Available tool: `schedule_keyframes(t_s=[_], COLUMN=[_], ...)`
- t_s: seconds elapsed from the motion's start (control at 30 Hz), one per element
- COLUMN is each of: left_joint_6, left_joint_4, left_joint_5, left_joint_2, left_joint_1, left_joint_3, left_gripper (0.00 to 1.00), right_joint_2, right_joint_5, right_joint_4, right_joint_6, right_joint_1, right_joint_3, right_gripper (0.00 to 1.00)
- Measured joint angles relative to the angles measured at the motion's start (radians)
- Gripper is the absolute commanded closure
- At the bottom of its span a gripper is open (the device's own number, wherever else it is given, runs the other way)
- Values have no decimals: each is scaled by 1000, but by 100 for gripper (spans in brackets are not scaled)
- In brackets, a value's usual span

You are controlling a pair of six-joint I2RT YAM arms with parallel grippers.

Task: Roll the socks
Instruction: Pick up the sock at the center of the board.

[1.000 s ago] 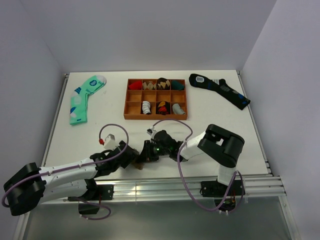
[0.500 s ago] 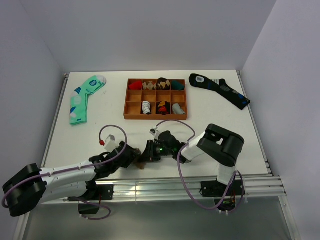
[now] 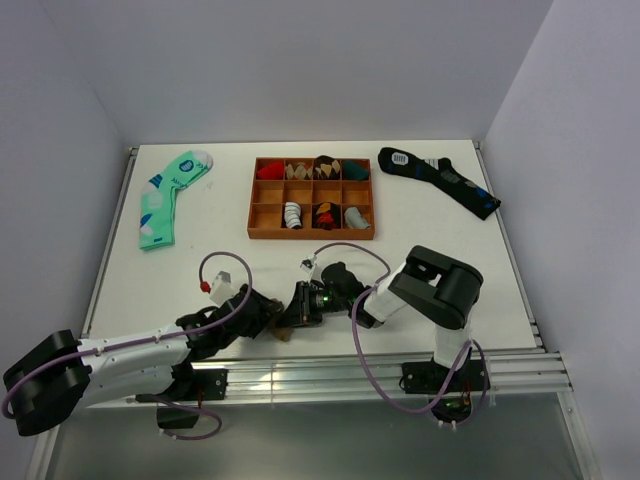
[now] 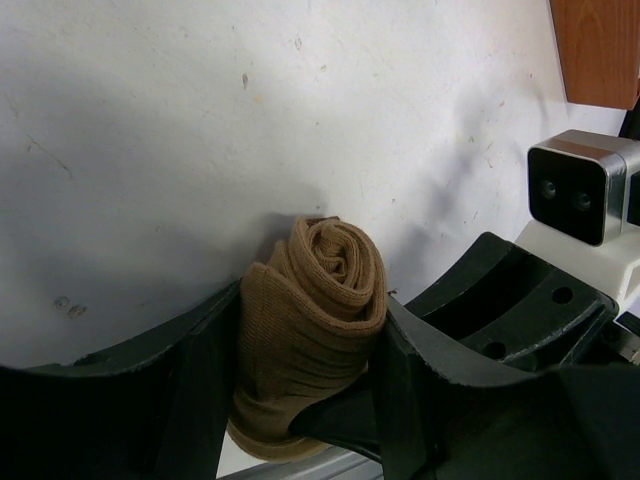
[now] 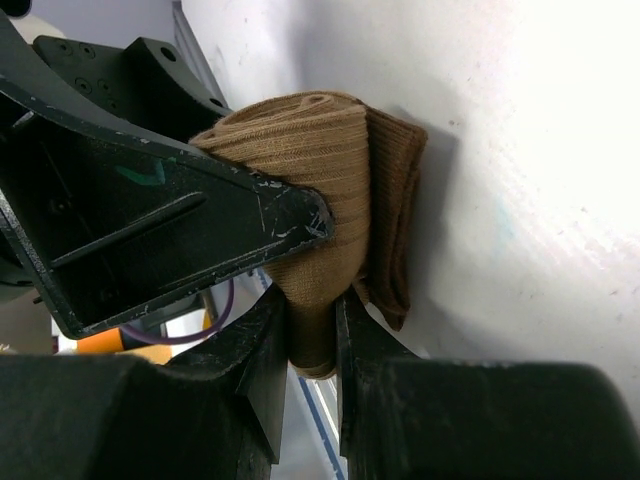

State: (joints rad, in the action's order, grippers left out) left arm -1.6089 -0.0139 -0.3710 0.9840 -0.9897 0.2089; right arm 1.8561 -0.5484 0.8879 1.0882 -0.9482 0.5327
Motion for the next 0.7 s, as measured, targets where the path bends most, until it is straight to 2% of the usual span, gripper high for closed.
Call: schedule_keyframes(t_s=[0.2,0.57,0.7], left_joint_6=[1,26,42], left_joint_4=[1,17,16], left_joint_5=[17,47,53], left_joint_2=[-12,-40,-47], left_joint_1=[0,0,1], left_joint_3=[-6,-20,-20], left_gripper=[45,34,37], right_joint_2=[-2,-33,-36], right_joint_5=[-20,-46,-49], right_joint_4=[-6,-87,-121], right_joint_6=[12,6,-2], right_joint_1=[0,0,0], right_joint_3=[-1,24,41], right_gripper=[100,100,100])
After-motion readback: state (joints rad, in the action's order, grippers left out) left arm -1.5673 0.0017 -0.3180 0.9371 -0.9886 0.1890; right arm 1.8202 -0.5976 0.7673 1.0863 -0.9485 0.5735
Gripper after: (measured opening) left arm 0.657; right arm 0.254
